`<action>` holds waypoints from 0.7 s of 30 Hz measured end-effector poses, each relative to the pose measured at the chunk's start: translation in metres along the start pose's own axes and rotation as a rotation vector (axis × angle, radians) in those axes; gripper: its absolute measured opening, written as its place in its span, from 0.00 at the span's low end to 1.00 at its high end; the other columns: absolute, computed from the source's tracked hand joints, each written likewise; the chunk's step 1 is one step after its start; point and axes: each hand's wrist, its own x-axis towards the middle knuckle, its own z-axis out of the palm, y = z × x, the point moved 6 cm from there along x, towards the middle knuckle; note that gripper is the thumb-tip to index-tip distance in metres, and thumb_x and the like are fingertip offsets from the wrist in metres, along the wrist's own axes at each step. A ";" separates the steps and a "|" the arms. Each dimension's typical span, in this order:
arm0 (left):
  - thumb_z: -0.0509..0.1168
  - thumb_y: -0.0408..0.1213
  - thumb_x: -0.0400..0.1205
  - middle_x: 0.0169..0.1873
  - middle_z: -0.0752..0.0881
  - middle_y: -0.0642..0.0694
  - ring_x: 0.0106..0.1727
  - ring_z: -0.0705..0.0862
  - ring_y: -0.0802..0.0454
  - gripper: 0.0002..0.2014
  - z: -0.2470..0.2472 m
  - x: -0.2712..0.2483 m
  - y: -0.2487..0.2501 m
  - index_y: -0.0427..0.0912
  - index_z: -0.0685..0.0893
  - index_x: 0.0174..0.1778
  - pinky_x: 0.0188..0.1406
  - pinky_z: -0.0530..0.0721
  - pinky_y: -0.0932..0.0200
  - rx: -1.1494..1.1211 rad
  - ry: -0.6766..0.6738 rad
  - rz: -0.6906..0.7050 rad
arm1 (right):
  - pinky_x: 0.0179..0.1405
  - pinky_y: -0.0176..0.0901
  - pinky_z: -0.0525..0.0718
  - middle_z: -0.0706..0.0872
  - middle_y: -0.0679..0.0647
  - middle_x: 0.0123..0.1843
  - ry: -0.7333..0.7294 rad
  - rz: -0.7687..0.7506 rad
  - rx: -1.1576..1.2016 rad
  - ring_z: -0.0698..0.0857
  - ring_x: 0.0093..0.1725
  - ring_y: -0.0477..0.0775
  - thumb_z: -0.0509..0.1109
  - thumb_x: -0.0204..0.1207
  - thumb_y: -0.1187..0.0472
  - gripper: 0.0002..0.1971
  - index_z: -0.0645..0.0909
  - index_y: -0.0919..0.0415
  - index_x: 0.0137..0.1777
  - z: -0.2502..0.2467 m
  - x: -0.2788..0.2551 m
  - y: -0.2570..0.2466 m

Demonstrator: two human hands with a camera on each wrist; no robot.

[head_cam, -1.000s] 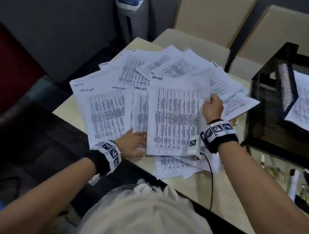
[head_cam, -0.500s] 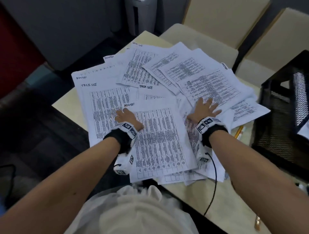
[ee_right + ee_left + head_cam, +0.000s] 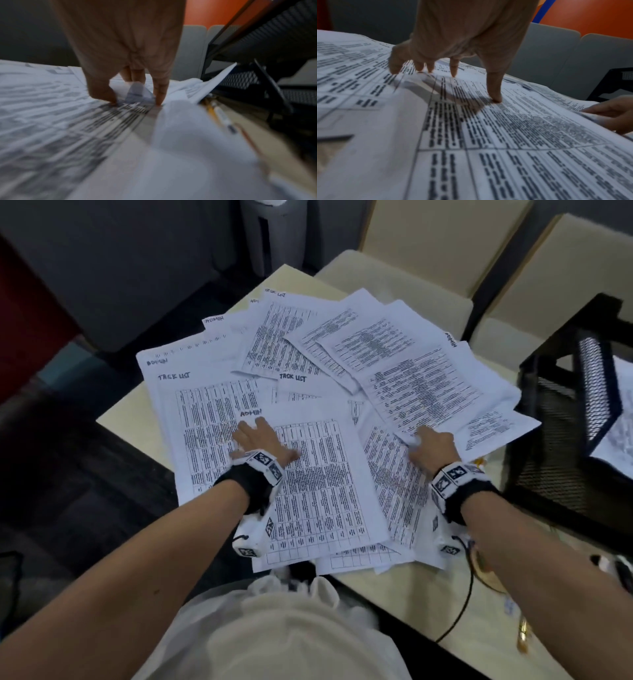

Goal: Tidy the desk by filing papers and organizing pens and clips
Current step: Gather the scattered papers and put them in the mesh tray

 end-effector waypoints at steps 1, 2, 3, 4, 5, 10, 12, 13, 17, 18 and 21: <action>0.73 0.56 0.70 0.81 0.42 0.30 0.82 0.44 0.30 0.55 0.001 -0.003 -0.004 0.40 0.44 0.83 0.78 0.56 0.30 0.005 -0.028 -0.021 | 0.44 0.51 0.79 0.80 0.67 0.42 0.027 -0.013 0.027 0.81 0.50 0.65 0.59 0.78 0.68 0.06 0.71 0.66 0.39 -0.004 0.002 0.006; 0.74 0.57 0.69 0.81 0.38 0.30 0.82 0.41 0.30 0.60 0.002 -0.003 -0.007 0.41 0.36 0.82 0.78 0.53 0.30 0.003 -0.054 -0.043 | 0.37 0.46 0.77 0.81 0.65 0.36 0.047 -0.022 0.024 0.82 0.43 0.62 0.59 0.79 0.70 0.11 0.70 0.65 0.34 -0.008 0.003 0.011; 0.74 0.57 0.68 0.80 0.37 0.29 0.82 0.41 0.30 0.63 0.003 -0.002 -0.010 0.41 0.33 0.82 0.78 0.52 0.31 -0.010 -0.065 -0.066 | 0.32 0.42 0.74 0.79 0.63 0.30 0.049 -0.013 0.068 0.80 0.35 0.59 0.60 0.79 0.71 0.13 0.72 0.66 0.32 -0.010 0.002 0.015; 0.75 0.54 0.69 0.80 0.38 0.28 0.82 0.43 0.30 0.63 0.003 -0.003 -0.011 0.41 0.32 0.82 0.78 0.54 0.31 -0.044 -0.055 -0.080 | 0.30 0.40 0.73 0.79 0.63 0.28 0.055 0.007 0.128 0.78 0.32 0.57 0.60 0.78 0.73 0.12 0.76 0.68 0.32 -0.012 -0.002 0.017; 0.76 0.47 0.70 0.80 0.42 0.27 0.82 0.47 0.29 0.60 0.003 -0.003 -0.010 0.41 0.35 0.82 0.78 0.57 0.32 -0.096 -0.019 -0.081 | 0.31 0.41 0.75 0.83 0.66 0.30 0.074 -0.008 0.173 0.79 0.32 0.58 0.60 0.76 0.75 0.11 0.82 0.70 0.36 -0.012 -0.006 0.017; 0.64 0.21 0.76 0.72 0.66 0.32 0.70 0.72 0.37 0.38 -0.009 0.002 0.018 0.33 0.53 0.80 0.65 0.77 0.48 -0.367 0.216 0.170 | 0.56 0.38 0.80 0.86 0.70 0.59 0.128 -0.229 0.491 0.86 0.57 0.60 0.62 0.71 0.82 0.17 0.86 0.72 0.55 -0.008 -0.069 -0.019; 0.63 0.27 0.80 0.57 0.79 0.40 0.60 0.79 0.41 0.30 -0.013 0.006 0.030 0.33 0.60 0.78 0.53 0.80 0.51 -0.449 0.157 0.241 | 0.51 0.47 0.85 0.88 0.74 0.51 0.085 -0.398 0.479 0.86 0.51 0.69 0.62 0.66 0.82 0.15 0.87 0.75 0.47 -0.001 -0.100 -0.041; 0.61 0.28 0.81 0.52 0.82 0.39 0.58 0.81 0.41 0.25 -0.018 0.007 0.036 0.32 0.66 0.75 0.52 0.80 0.52 -0.426 0.150 0.258 | 0.51 0.55 0.87 0.89 0.75 0.44 0.067 -0.474 0.438 0.87 0.46 0.73 0.62 0.62 0.82 0.14 0.87 0.75 0.43 0.004 -0.111 -0.048; 0.53 0.35 0.87 0.66 0.81 0.32 0.67 0.79 0.37 0.18 -0.034 0.027 0.040 0.30 0.81 0.65 0.71 0.75 0.48 -0.336 0.150 0.245 | 0.78 0.55 0.65 0.81 0.69 0.67 0.119 -0.374 0.308 0.75 0.71 0.72 0.63 0.67 0.84 0.17 0.87 0.70 0.48 0.018 -0.103 -0.015; 0.49 0.42 0.88 0.62 0.82 0.31 0.63 0.81 0.36 0.23 -0.032 0.032 0.037 0.29 0.83 0.60 0.68 0.76 0.48 -0.336 0.111 0.216 | 0.79 0.35 0.56 0.75 0.65 0.74 0.177 -0.162 0.391 0.68 0.77 0.68 0.61 0.71 0.83 0.17 0.85 0.70 0.53 0.014 -0.098 0.007; 0.40 0.69 0.79 0.59 0.80 0.21 0.60 0.81 0.28 0.45 -0.020 0.034 0.027 0.26 0.81 0.44 0.63 0.78 0.40 -0.254 0.026 0.094 | 0.75 0.41 0.63 0.72 0.65 0.75 0.335 0.301 0.659 0.68 0.76 0.64 0.63 0.76 0.70 0.18 0.74 0.69 0.66 0.007 -0.092 0.049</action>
